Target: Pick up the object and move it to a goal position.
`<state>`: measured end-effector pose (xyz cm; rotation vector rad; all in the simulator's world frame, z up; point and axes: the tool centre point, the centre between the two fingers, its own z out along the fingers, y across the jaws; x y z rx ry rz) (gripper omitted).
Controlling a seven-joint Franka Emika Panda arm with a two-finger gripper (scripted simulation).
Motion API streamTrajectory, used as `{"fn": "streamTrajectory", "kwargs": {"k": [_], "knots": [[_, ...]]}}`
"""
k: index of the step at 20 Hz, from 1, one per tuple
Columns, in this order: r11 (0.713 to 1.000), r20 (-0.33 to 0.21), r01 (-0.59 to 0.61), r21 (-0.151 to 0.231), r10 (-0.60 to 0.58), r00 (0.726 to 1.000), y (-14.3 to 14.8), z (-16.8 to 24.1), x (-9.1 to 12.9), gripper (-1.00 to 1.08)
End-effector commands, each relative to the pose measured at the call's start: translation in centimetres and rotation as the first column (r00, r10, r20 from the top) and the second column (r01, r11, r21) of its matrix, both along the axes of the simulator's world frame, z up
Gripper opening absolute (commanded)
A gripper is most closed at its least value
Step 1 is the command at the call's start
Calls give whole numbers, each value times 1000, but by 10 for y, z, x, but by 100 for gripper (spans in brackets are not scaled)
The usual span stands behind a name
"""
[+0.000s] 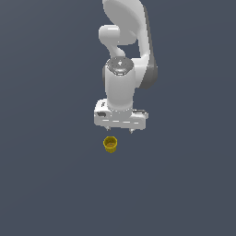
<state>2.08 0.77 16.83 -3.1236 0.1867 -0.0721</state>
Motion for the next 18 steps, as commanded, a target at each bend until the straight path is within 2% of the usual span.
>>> {"fn": "streamTrajectory", "kwargs": {"k": [1,5,10,18], "knots": [[998,-7,56,3,-56,998,-5,-8,1,100],[985,-19,170,5,-170,985,-15,-25,4,100],[951,-34,310,2,-310,950,-29,-46,6,100],[898,-45,439,-6,-439,897,-42,-67,7,100]]}}
